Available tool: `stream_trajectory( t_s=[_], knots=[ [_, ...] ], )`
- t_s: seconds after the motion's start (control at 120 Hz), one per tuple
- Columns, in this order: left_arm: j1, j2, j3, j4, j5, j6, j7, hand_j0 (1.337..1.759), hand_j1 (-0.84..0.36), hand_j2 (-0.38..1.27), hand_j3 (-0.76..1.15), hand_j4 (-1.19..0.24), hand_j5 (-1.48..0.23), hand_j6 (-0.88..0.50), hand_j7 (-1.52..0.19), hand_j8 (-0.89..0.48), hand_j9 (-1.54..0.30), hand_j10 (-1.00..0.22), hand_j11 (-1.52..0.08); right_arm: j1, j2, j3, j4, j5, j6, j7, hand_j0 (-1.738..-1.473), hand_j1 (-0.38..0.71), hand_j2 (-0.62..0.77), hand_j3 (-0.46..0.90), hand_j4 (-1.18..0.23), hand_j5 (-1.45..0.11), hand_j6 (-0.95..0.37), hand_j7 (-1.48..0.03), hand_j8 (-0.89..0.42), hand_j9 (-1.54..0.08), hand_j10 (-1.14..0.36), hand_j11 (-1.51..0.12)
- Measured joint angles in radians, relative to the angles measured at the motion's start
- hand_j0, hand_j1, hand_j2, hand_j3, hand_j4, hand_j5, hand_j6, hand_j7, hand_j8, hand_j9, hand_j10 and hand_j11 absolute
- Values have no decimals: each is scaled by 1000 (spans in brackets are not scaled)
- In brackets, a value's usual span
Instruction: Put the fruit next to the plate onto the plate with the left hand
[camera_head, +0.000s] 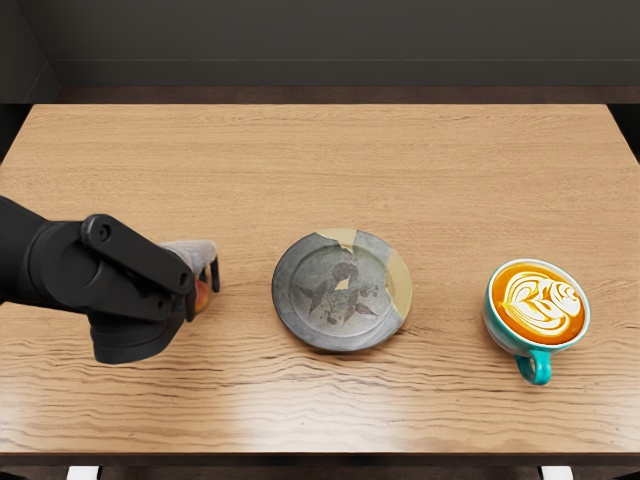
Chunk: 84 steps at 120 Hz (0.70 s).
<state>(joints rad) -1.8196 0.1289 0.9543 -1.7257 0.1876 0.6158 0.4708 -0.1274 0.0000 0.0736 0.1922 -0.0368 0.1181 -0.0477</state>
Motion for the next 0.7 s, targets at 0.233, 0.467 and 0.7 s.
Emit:
stream_trajectory(
  t_s=[0.233, 0.467, 0.7],
  knots=[
    [-1, 0, 0, -1, -33, -4, 0, 1649, -288, 406, 0, -772, -938, -535, -976, -479, -1005, -730, -1003, 0, 0, 0, 0, 0, 0, 0, -1658, -331, -3, 0, -15, -20, -15, -20, -15, -20, -15, -20],
    [-3, 0, -4, -1, -57, -5, -3, 1649, -295, 440, 0, -849, -1057, -482, -1088, -424, -1116, -701, -1123, 0, 0, 0, 0, 0, 0, 0, -1658, -331, -3, 0, -15, -20, -15, -20, -15, -20, -15, -20],
    [-53, 13, -18, -3, -81, -8, -7, 1651, -249, 371, 0, -837, -1170, -461, -1145, -420, -1145, -722, -1148, 0, 0, 0, 0, 0, 0, 0, -1658, -331, -3, 0, -15, -20, -15, -20, -15, -20, -15, -20]
  ],
)
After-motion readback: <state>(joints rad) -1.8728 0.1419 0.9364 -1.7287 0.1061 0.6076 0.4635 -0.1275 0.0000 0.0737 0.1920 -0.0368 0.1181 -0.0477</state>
